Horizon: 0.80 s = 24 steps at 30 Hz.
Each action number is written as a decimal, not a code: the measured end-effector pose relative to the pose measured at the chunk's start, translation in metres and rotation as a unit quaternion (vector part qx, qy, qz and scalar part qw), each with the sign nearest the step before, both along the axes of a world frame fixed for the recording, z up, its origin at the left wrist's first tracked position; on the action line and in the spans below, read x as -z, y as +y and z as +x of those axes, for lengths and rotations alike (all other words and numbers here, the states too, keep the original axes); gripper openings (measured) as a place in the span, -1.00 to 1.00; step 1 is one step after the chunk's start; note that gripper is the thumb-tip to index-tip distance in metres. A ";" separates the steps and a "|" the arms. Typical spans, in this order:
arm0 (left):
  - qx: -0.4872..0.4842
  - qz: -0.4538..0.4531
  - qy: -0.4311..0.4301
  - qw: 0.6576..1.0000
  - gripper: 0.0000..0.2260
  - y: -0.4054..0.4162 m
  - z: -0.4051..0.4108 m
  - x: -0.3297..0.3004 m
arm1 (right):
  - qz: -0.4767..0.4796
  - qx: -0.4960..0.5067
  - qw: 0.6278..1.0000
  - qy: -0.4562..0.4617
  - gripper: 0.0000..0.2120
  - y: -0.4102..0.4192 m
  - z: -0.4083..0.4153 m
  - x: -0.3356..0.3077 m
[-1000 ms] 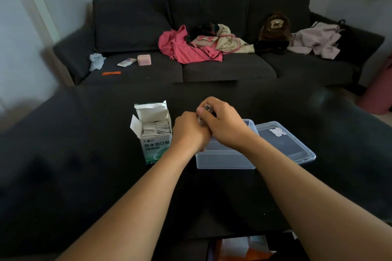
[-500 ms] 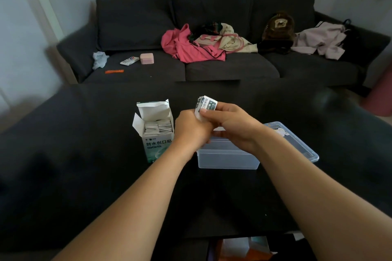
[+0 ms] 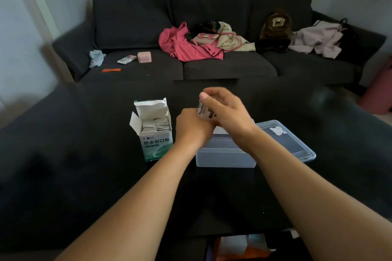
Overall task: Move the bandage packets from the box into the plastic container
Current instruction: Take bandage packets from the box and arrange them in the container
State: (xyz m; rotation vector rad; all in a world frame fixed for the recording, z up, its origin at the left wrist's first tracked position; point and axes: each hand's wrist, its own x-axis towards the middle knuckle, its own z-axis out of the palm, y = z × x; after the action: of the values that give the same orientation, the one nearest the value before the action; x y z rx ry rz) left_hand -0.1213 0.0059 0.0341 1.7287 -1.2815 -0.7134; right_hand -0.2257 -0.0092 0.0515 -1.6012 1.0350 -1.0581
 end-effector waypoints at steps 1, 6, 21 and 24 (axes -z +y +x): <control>0.015 0.014 0.073 0.997 -0.92 0.001 0.001 -0.001 | 0.036 -0.003 0.999 -0.029 -0.63 -0.001 -0.006 -0.002; 0.049 -0.022 0.085 0.995 -0.73 -0.001 0.003 0.005 | 0.156 -0.083 0.984 -0.002 -0.80 0.002 -0.018 -0.006; 0.063 -0.067 -0.009 0.996 -0.37 0.006 0.029 0.001 | 0.184 -0.017 0.983 -0.016 -0.81 -0.023 -0.021 -0.008; 0.029 -0.106 -0.125 0.986 -0.66 0.011 0.036 0.001 | 0.253 0.013 0.963 0.087 -0.81 -0.037 -0.034 -0.003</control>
State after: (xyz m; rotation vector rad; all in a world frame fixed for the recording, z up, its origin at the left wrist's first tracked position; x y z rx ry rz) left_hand -0.0852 0.0172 0.0332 1.6488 -1.5242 -0.3840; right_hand -0.2592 -0.0464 0.0548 -1.2749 1.3231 -0.6046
